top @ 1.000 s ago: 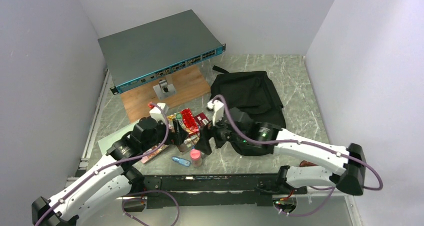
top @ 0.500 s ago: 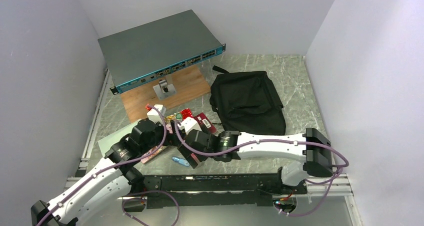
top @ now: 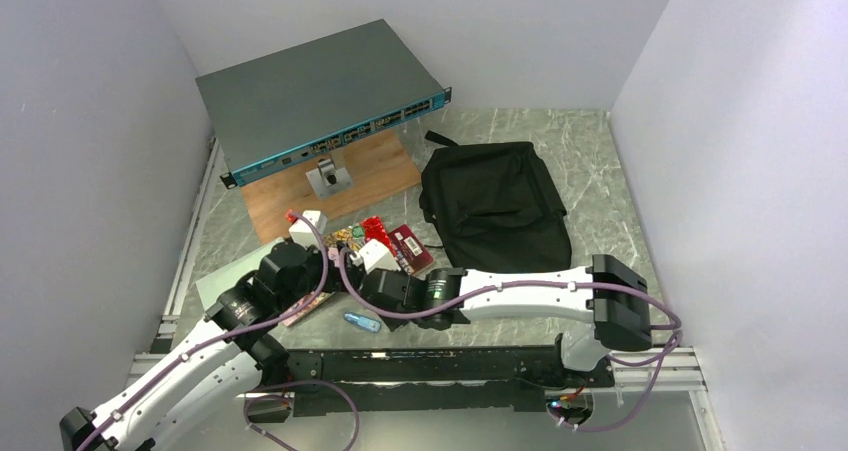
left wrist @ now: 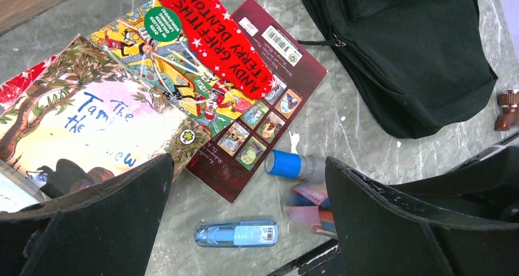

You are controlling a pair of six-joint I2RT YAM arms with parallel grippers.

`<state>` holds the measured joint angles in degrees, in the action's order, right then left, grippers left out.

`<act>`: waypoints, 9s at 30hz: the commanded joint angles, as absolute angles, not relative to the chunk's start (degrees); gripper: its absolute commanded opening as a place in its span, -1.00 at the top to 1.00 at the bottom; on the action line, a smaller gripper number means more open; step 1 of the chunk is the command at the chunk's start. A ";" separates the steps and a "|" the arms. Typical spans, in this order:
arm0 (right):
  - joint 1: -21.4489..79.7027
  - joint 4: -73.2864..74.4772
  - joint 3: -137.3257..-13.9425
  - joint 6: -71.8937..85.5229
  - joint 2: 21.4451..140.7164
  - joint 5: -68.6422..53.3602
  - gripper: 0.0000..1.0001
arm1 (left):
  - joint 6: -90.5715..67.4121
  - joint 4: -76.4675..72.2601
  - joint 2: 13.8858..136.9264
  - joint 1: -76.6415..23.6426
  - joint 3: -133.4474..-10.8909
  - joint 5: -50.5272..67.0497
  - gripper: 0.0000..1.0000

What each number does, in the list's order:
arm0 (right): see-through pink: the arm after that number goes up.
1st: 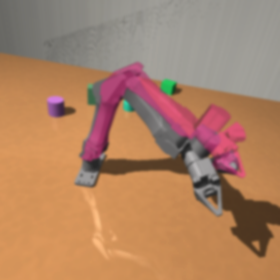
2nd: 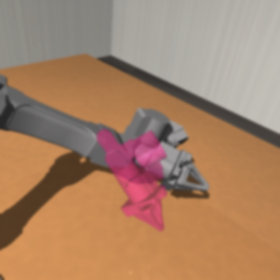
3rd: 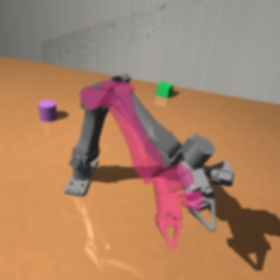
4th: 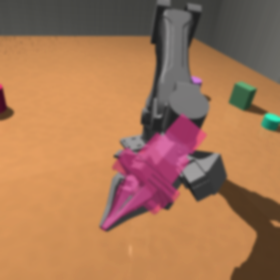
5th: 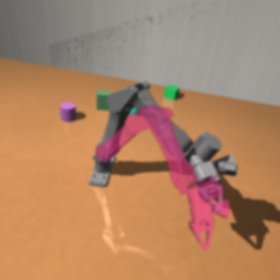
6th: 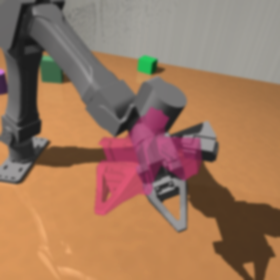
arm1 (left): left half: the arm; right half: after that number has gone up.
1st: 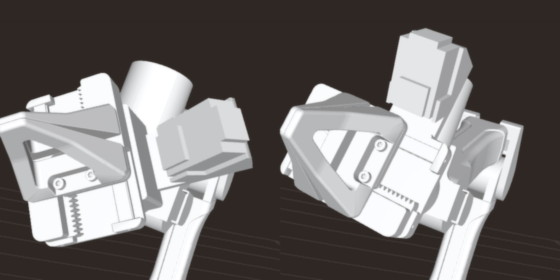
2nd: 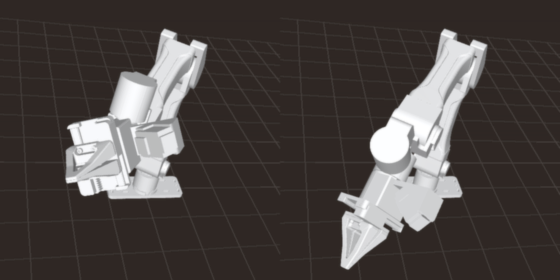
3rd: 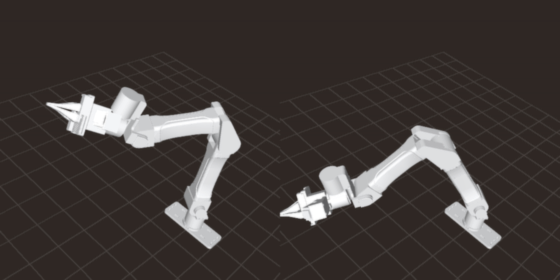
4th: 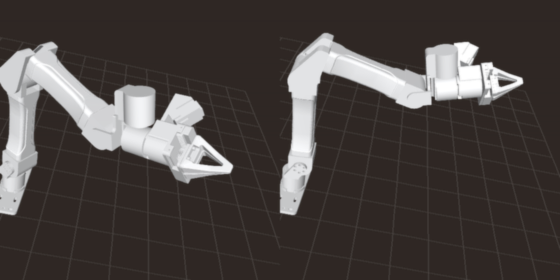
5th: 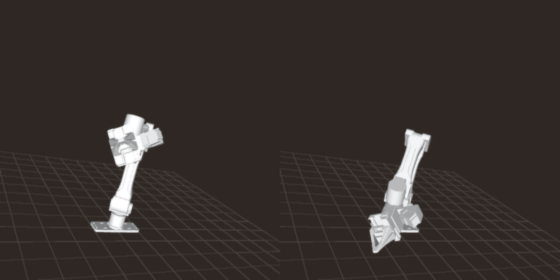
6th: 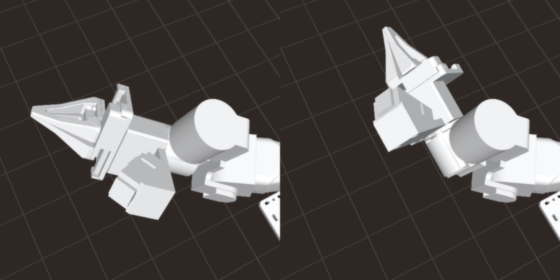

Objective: Pack the student bag
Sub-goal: Pick up the stationery from the center of the board, then place the stationery in the student bag, then pick up the stationery from the center of the board.

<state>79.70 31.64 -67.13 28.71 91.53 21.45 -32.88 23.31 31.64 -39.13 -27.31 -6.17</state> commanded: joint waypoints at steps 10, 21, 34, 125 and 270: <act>54.52 21.74 -53.37 30.37 57.55 19.62 1.00 | -34.75 17.66 36.09 -39.16 -27.25 -2.33 -0.99; 4.93 16.23 -39.74 37.37 48.61 0.70 1.00 | -35.40 7.91 62.76 -39.44 -39.24 17.71 -0.99; -12.30 -12.38 -23.17 51.16 57.11 -27.53 1.00 | -38.98 0.62 77.25 -45.87 -48.59 25.00 -0.98; 8.88 -35.31 -41.02 50.49 96.63 -16.92 0.68 | -36.37 -1.41 107.58 -51.01 -61.44 16.12 -0.11; 45.44 5.95 -39.88 25.99 65.23 6.88 1.00 | -36.49 19.44 52.79 -50.47 -39.14 -15.31 -0.98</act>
<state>56.10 0.36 -39.79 20.93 72.84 8.10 -37.34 24.27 50.33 -51.46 -36.03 -18.70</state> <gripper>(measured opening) 0.337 0.990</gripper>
